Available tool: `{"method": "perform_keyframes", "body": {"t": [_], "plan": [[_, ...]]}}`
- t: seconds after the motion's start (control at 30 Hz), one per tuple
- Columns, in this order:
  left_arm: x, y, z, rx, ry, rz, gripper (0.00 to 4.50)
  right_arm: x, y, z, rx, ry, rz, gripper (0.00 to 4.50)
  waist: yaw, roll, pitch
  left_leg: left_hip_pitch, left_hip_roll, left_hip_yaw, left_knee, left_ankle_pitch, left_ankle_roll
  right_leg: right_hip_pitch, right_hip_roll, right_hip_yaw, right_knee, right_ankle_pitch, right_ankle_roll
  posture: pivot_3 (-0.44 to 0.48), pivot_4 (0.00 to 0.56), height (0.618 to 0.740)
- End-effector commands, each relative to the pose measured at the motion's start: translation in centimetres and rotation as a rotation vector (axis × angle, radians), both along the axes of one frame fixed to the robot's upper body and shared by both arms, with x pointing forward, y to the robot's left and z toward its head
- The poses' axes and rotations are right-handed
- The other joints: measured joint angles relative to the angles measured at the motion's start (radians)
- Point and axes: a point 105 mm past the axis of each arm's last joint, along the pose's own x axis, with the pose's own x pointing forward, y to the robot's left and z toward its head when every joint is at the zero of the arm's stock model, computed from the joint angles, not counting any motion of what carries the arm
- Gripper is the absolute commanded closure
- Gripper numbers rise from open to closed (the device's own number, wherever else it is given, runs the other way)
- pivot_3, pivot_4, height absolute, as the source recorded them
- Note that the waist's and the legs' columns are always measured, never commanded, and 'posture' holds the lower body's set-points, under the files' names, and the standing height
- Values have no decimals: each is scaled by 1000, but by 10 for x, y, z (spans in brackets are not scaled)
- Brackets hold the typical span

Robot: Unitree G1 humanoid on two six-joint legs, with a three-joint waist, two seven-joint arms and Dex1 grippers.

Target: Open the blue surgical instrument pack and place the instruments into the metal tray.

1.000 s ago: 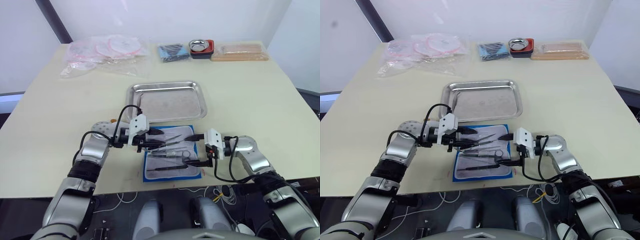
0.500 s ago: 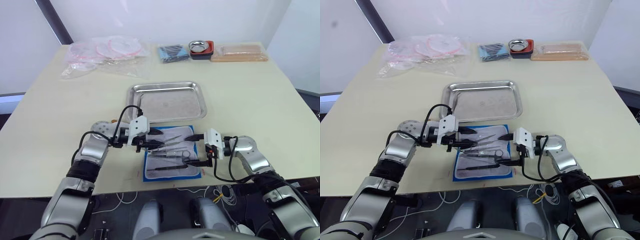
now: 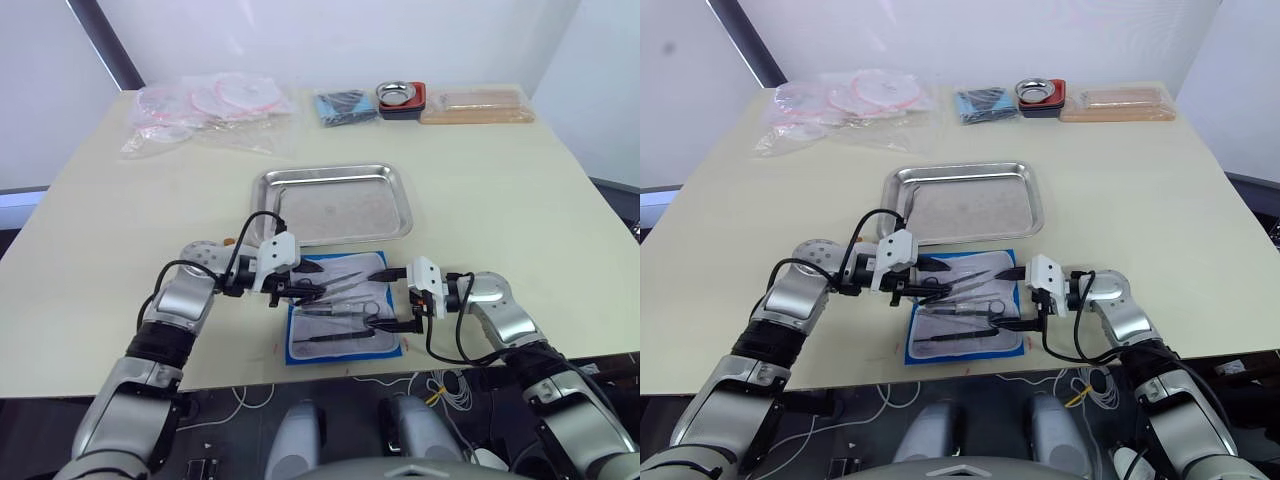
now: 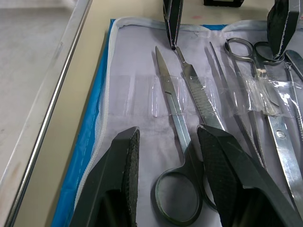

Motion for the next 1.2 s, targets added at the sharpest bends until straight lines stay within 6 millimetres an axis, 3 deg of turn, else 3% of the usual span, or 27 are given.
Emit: {"method": "perform_keyframes", "body": {"t": [0.03, 0.1, 0.13, 0.23, 0.77, 1.0, 1.2], "plan": [[-5, -1, -7, 17, 25, -13, 2425, -12, -9, -44, -148, 115, -29, 0, 0, 0, 0, 0, 0, 0, 0, 0, 0, 0, 0, 0, 0, 0, 0, 0, 150, 740], [-5, -1, -8, 15, 28, -15, 3009, -12, -9, -44, -147, 115, -30, 0, 0, 0, 0, 0, 0, 0, 0, 0, 0, 0, 0, 0, 0, 0, 0, 0, 150, 740], [-6, -1, -8, 15, 29, -20, 3068, -11, -9, -44, -147, 114, -31, 0, 0, 0, 0, 0, 0, 0, 0, 0, 0, 0, 0, 0, 0, 0, 0, 0, 150, 740], [-8, -2, -7, 12, 32, -37, 4479, -12, -8, -44, -144, 115, -29, 0, 1, 0, 0, 0, 0, 0, 0, 0, 0, 0, 0, 0, 0, 0, 0, 0, 150, 740], [1, -10, 23, 82, -34, -106, 4479, -12, -5, -45, -142, 117, -23, 0, -1, 0, 0, 0, 0, -1, 0, 0, 0, 0, 1, 0, 0, 0, 0, 0, 150, 740], [2, -17, 44, 155, 41, -64, 4479, -12, -5, -46, -140, 124, -29, 0, -4, 0, 0, -1, 1, -2, 1, 0, 0, 0, 2, -1, 0, 0, 0, 0, 150, 740], [-2, -16, 50, 221, 59, -56, 4479, -12, -3, -46, -136, 124, -29, 0, -15, 0, 0, -1, 1, -2, 0, 0, 0, 0, 3, -1, 0, 0, 0, 0, 150, 740]]}}
